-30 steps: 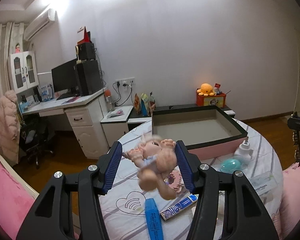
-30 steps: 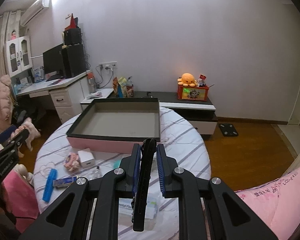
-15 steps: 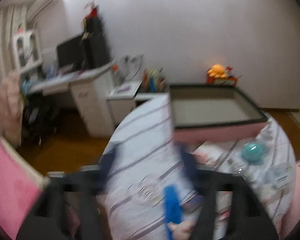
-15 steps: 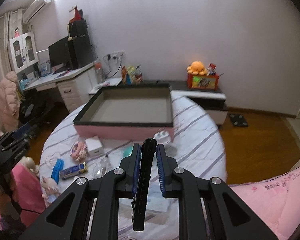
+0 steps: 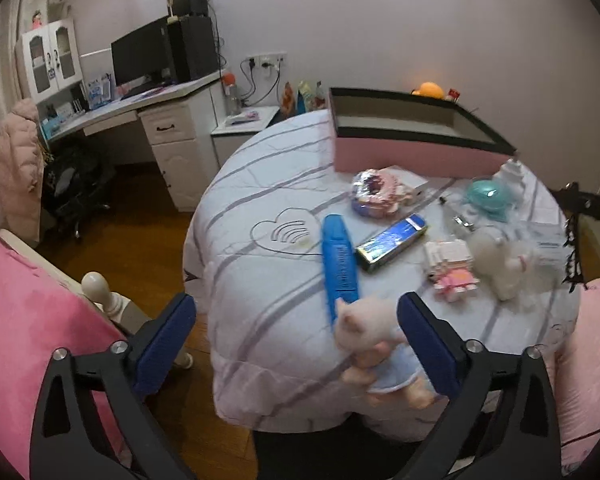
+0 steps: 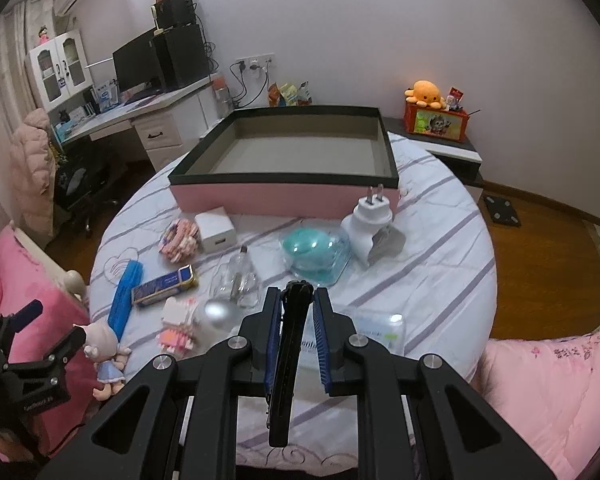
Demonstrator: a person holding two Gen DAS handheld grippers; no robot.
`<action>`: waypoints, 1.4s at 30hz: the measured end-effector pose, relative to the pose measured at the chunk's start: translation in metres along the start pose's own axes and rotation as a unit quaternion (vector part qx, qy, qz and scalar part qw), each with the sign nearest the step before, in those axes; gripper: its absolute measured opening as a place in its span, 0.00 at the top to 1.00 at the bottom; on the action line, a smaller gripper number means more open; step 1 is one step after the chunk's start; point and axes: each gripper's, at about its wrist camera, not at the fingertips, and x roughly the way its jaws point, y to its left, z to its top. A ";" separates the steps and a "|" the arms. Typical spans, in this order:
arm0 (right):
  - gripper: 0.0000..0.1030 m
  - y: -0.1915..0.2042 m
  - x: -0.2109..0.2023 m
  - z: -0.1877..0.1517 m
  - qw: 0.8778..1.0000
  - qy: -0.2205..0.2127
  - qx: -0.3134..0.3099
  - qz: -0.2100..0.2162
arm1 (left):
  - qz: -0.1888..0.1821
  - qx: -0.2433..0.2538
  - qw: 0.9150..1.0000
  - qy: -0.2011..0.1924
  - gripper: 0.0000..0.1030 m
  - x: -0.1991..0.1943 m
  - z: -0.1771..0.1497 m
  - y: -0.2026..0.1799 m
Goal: Organize rigid objects
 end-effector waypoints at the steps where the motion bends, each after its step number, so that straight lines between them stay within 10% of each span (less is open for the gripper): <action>1: 0.84 0.000 -0.001 -0.001 1.000 0.001 0.001 0.000 | 0.001 0.002 1.000 0.008 0.00 0.003 -0.001 -0.003; 7: 0.84 -0.004 -0.010 -0.010 1.000 0.002 0.010 -0.003 | -0.042 0.007 0.999 0.029 0.04 0.016 -0.022 -0.019; 10: 0.84 -0.009 -0.011 -0.012 1.000 0.004 0.018 -0.009 | -0.062 -0.005 0.998 0.003 0.49 0.035 -0.050 -0.018; 14: 0.84 -0.009 -0.008 -0.019 1.000 0.019 0.019 0.001 | -0.095 -0.061 0.993 0.014 0.72 0.054 -0.060 0.018; 16: 0.84 -0.008 -0.004 -0.019 0.999 0.023 0.020 0.011 | -0.070 -0.078 0.994 0.023 1.00 0.068 -0.065 0.029; 20: 0.84 -0.001 0.003 -0.020 0.999 0.033 0.013 0.021 | -0.037 -0.063 0.995 0.069 1.00 0.112 -0.082 0.024; 32: 0.84 0.000 -0.005 -0.013 0.999 0.017 0.025 0.040 | -0.055 -0.022 0.998 -0.009 0.99 0.133 -0.018 0.001; 35: 0.84 0.002 -0.009 -0.012 0.999 0.009 0.022 0.032 | -0.048 -0.001 0.999 -0.004 0.78 0.145 -0.003 -0.010; 37: 0.84 0.000 -0.011 -0.013 0.999 0.004 0.027 0.038 | -0.049 0.006 0.999 -0.002 0.41 0.142 0.003 -0.009; 42: 0.84 -0.001 -0.017 -0.012 0.999 -0.006 0.026 0.031 | -0.060 0.009 0.998 -0.007 0.24 0.131 0.007 -0.011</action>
